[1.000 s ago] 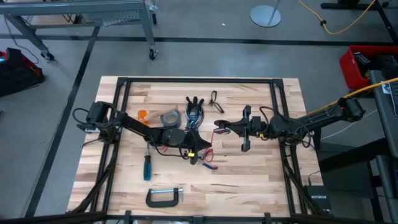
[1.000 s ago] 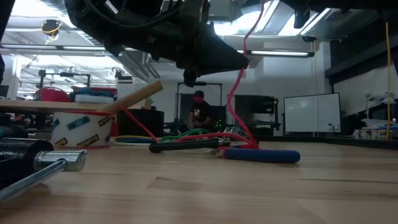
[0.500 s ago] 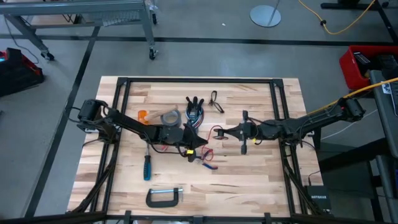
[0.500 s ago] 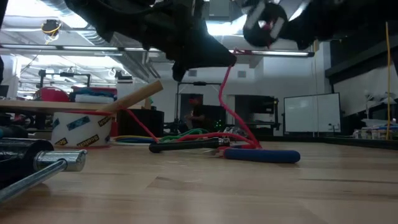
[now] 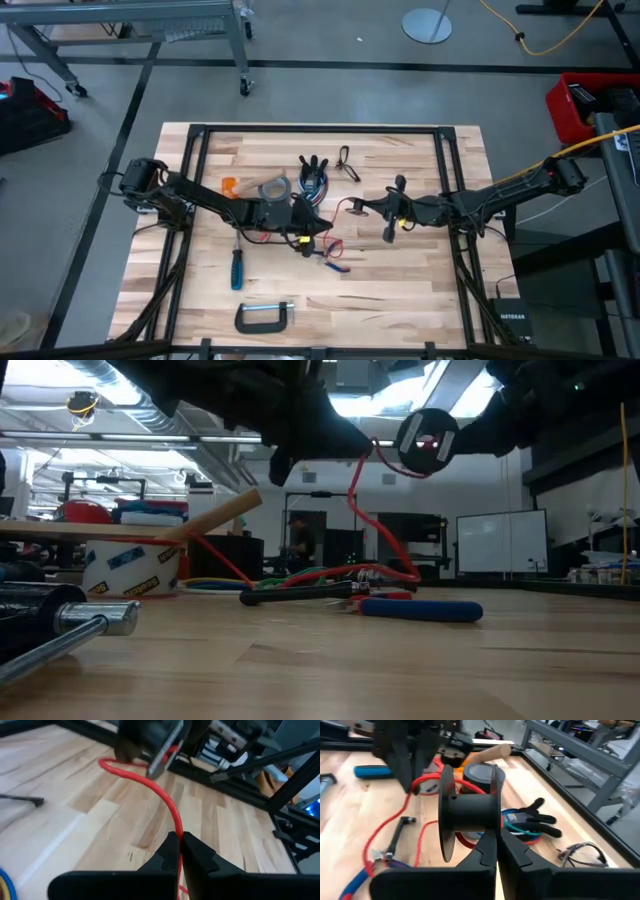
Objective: Coil cords
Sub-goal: Coil the red wire onto the black spool
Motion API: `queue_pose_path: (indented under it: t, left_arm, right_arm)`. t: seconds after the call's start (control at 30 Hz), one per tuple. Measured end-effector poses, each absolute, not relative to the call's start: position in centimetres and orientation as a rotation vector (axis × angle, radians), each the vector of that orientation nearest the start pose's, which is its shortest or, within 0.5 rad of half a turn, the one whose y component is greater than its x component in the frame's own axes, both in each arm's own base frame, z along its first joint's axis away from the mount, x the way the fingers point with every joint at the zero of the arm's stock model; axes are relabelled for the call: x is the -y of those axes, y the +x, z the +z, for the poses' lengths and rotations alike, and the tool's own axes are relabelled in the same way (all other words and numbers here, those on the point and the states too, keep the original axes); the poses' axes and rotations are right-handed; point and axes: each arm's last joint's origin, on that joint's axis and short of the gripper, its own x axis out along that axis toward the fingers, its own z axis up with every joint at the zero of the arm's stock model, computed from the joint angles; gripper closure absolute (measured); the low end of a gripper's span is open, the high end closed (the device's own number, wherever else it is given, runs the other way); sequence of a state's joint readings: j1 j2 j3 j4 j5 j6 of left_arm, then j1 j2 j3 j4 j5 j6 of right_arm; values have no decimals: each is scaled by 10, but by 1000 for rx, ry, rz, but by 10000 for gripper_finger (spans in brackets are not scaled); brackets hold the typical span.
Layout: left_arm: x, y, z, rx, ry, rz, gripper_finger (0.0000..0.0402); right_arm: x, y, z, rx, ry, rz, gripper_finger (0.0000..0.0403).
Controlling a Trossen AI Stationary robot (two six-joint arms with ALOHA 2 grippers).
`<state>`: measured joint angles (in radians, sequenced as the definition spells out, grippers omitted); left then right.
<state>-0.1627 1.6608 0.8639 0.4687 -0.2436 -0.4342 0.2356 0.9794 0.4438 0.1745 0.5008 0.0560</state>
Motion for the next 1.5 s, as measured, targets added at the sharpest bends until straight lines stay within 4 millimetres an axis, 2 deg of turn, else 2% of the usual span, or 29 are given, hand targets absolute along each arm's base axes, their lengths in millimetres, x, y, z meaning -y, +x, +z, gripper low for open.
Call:
queue_pose_path:
  t: [0.27,0.43,0.67,0.9,1.2,1.5]
  left_arm:
    - [50,347,209,-227,-384,134,402]
    - [42,350,217,-142,-389,140,401]
    - [34,354,224,-103,-411,158,401]
    - [36,362,233,-90,-389,151,401]
    - [37,362,228,-132,-383,162,401]
    - [39,361,223,-183,-376,169,401]
  right_arm:
    - [-31,196,211,-372,-47,-344,401]
    - [-32,200,207,-378,-4,-369,401]
    - [-35,219,195,-334,48,-387,401]
    - [-22,245,189,-308,106,-430,401]
    - [-11,280,203,-298,131,-405,401]
    - [-12,297,231,-231,115,-340,401]
